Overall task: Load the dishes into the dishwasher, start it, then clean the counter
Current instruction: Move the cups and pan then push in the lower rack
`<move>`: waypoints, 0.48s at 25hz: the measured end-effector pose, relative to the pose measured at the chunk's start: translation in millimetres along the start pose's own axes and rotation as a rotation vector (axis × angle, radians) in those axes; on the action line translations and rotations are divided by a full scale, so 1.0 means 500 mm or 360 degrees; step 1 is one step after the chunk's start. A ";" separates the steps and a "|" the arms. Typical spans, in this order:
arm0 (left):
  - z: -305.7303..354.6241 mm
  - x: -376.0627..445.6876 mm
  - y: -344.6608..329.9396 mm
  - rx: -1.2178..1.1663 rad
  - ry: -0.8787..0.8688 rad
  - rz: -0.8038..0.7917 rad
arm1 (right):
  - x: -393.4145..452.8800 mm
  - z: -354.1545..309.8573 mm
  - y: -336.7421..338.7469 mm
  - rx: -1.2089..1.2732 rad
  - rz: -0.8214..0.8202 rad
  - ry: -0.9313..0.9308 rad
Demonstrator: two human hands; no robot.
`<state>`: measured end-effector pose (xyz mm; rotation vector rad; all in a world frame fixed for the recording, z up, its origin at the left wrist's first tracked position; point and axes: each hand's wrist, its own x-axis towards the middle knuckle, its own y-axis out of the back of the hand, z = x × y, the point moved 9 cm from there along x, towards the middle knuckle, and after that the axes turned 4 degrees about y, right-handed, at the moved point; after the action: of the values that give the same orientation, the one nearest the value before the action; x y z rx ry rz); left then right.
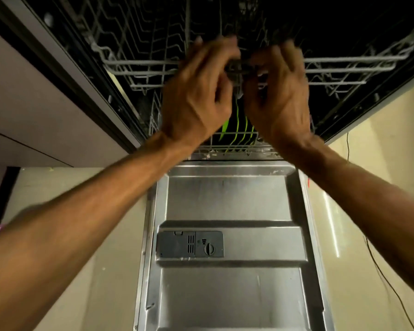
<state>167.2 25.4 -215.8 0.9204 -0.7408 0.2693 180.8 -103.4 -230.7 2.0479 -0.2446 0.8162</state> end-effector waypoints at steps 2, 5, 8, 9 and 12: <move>-0.036 0.049 -0.018 0.0217 0.0090 -0.0206 | 0.066 0.014 -0.020 -0.0206 -0.0208 -0.0014; -0.093 0.037 -0.059 0.0368 0.0421 -0.0559 | 0.064 0.036 -0.082 -0.0568 -0.0617 -0.0017; -0.094 0.023 -0.061 0.0344 0.0701 -0.0681 | 0.044 0.033 -0.068 -0.0574 -0.0729 -0.0076; -0.079 0.022 -0.054 0.0323 0.0707 -0.0727 | 0.038 0.026 -0.055 -0.0538 -0.0792 -0.0089; -0.049 -0.026 -0.017 0.0244 0.0737 -0.0855 | -0.010 -0.007 -0.024 -0.0409 -0.0965 -0.0105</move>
<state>173.5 41.2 -239.7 1.1149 -0.0341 0.0560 181.0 -94.1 -240.6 1.7603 0.2220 0.3214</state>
